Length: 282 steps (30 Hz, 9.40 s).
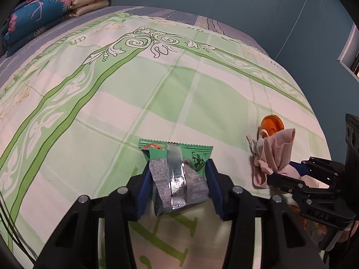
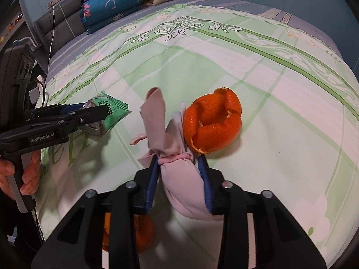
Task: Collect trash
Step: 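Grasp the foil snack wrapper with left tool while right tool grasps the pink cloth, then lift and carry the wrapper and pink cloth in both tools over the yellow bin, then open both tools to drop the wrapper and pink cloth into the bin, then move both open tools back over the two orange peels on the bed, then grasp one orange peel with left tool while right tool grasps the other peel, then lift and carry both orange peels in both tools over the yellow bin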
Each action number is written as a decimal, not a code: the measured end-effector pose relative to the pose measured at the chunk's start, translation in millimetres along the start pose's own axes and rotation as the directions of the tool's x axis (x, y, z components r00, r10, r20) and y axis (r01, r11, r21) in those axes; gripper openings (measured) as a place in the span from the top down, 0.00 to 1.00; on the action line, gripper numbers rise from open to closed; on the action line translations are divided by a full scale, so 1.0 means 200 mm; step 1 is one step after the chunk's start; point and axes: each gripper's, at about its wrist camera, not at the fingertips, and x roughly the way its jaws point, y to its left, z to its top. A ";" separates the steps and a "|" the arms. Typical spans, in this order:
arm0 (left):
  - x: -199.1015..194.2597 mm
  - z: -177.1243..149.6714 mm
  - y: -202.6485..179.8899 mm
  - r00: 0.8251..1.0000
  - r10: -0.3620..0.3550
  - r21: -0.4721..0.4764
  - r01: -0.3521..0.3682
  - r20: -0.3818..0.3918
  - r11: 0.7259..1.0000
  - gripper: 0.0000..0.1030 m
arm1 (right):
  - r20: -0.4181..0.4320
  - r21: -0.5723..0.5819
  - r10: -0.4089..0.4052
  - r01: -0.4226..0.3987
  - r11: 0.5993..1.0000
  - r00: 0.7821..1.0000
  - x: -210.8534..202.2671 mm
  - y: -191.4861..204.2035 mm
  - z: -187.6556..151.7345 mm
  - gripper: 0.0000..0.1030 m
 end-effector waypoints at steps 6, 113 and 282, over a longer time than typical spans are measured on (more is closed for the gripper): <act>-0.02 0.00 -0.02 1.000 0.004 0.017 -0.005 0.010 1.000 0.73 | 0.011 0.009 -0.008 0.008 1.000 1.000 -0.01 0.01 0.00 0.79; -0.71 -0.50 -2.41 0.872 -0.481 0.642 0.421 -0.092 0.640 0.74 | 0.306 0.654 -0.537 0.236 0.719 0.786 -1.98 -1.09 -1.48 0.79; -0.91 -0.03 -1.36 0.921 -0.354 0.443 0.254 0.161 0.860 0.75 | 0.485 0.359 -0.287 0.110 0.927 0.826 -1.75 -0.40 -0.94 0.65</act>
